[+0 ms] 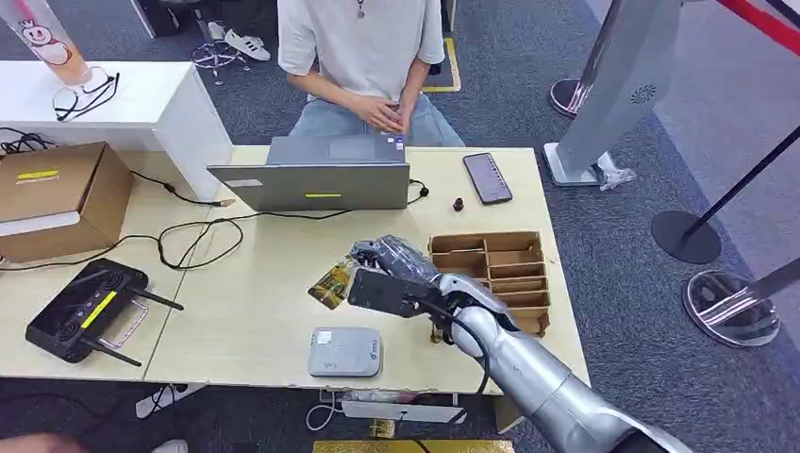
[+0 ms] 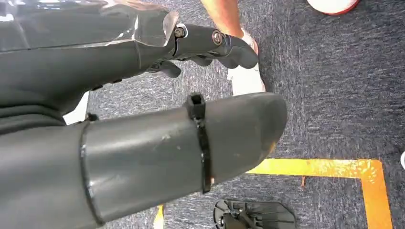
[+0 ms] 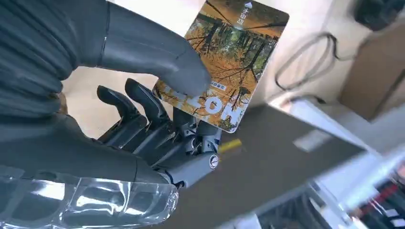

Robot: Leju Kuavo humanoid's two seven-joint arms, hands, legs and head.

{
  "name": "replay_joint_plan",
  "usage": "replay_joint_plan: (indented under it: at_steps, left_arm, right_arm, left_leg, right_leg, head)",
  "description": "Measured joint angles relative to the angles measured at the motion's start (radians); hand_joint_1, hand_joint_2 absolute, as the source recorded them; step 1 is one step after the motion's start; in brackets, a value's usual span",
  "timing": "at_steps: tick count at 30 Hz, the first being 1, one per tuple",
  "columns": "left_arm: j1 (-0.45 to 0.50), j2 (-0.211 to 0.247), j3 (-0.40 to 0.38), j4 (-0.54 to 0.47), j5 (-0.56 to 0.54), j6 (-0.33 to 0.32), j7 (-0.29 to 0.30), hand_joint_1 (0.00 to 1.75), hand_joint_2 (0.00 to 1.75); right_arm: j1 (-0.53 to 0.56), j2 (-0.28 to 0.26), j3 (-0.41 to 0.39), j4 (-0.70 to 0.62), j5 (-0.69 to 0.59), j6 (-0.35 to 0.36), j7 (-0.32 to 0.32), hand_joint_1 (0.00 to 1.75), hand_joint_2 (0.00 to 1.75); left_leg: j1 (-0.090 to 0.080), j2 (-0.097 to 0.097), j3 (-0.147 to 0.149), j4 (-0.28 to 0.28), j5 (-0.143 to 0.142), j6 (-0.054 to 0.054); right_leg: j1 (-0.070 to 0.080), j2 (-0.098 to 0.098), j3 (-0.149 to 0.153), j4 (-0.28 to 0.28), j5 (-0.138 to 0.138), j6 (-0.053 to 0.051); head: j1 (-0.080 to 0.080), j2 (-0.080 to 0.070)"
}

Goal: Pass the card to the sensor for recognition and then transmit it.

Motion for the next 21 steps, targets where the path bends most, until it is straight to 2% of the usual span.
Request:
replay_joint_plan:
  at_steps: [10,21]
  left_arm:
    - [0.005,0.0,0.001,0.0,0.009,0.007,-0.011,0.0,0.0]
    - [0.009,0.0,0.002,0.0,0.016,0.011,-0.021,0.0,0.0]
  right_arm:
    - [0.057,-0.013,-0.084,-0.144,0.108,-0.174,-0.082,1.75,1.75]
    - [0.064,0.002,-0.124,-0.174,0.206,-0.337,-0.136,1.75,1.75]
  left_leg:
    - [0.0,0.0,0.0,0.0,0.0,0.0]
    - [0.0,0.0,0.0,0.0,0.0,0.0]
  right_leg:
    - [0.0,0.0,0.0,0.0,0.0,0.0]
    - [0.0,0.0,0.0,0.0,0.0,0.0]
  head:
    - [0.0,0.0]
    - [0.0,0.0]
